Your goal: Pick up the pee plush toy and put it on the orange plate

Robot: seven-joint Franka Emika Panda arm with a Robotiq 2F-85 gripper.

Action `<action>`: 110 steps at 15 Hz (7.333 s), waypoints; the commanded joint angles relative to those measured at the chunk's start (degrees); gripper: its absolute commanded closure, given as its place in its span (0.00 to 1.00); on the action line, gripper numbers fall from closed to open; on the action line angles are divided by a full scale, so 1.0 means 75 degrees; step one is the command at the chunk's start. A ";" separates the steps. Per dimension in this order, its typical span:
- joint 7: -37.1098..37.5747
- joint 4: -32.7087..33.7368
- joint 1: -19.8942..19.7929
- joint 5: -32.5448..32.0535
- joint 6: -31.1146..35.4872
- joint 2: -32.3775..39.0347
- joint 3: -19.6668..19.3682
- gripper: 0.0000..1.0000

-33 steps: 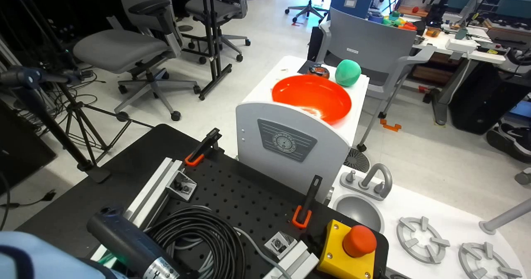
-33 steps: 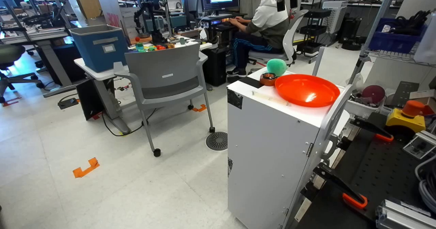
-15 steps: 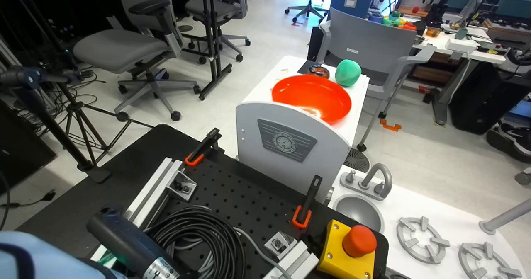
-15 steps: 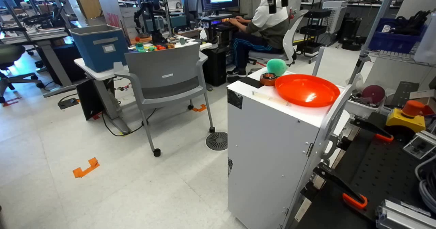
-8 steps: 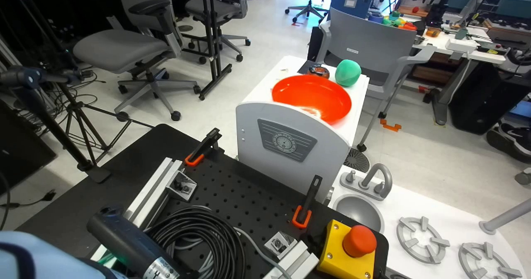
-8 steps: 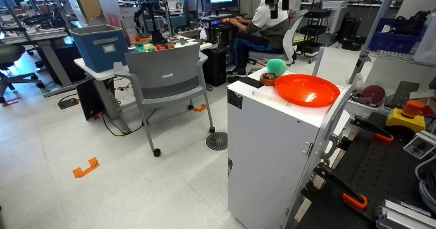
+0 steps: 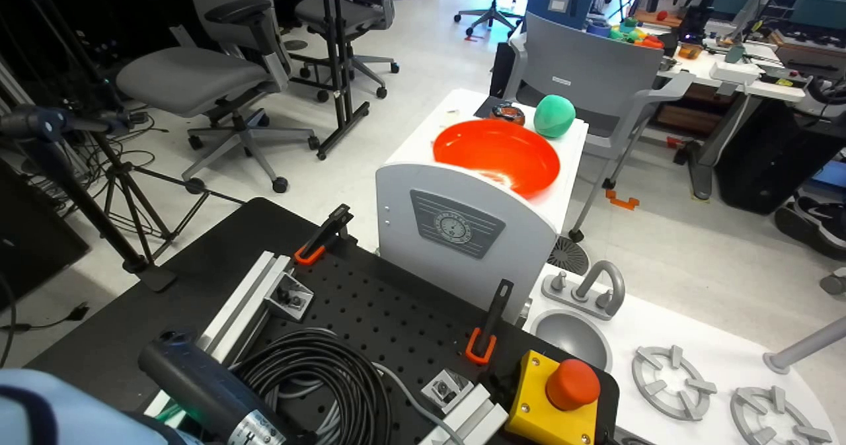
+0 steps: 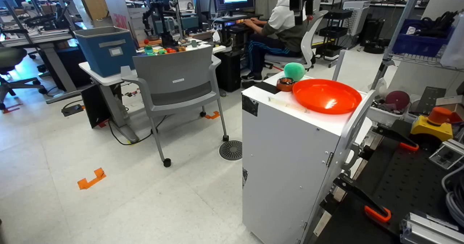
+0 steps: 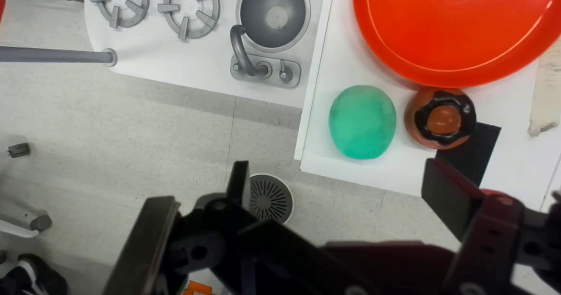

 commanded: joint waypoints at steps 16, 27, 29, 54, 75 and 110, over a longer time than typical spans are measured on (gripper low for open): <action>-0.0884 -0.0040 -0.0098 -0.0088 0.0350 -0.0011 0.0119 0.00; -0.2286 0.0249 -0.0249 0.0065 -0.0377 0.0213 0.0232 0.00; -0.2499 0.0366 -0.0283 0.0108 -0.0619 0.0279 0.0246 0.00; 0.0656 0.1690 -0.0425 0.1845 -0.1065 0.0937 0.0022 0.00; 0.0702 0.0646 -0.0260 0.0934 -0.0689 0.0632 0.0070 0.00; 0.1115 0.1209 0.0024 0.0551 -0.0699 0.1540 0.0022 0.00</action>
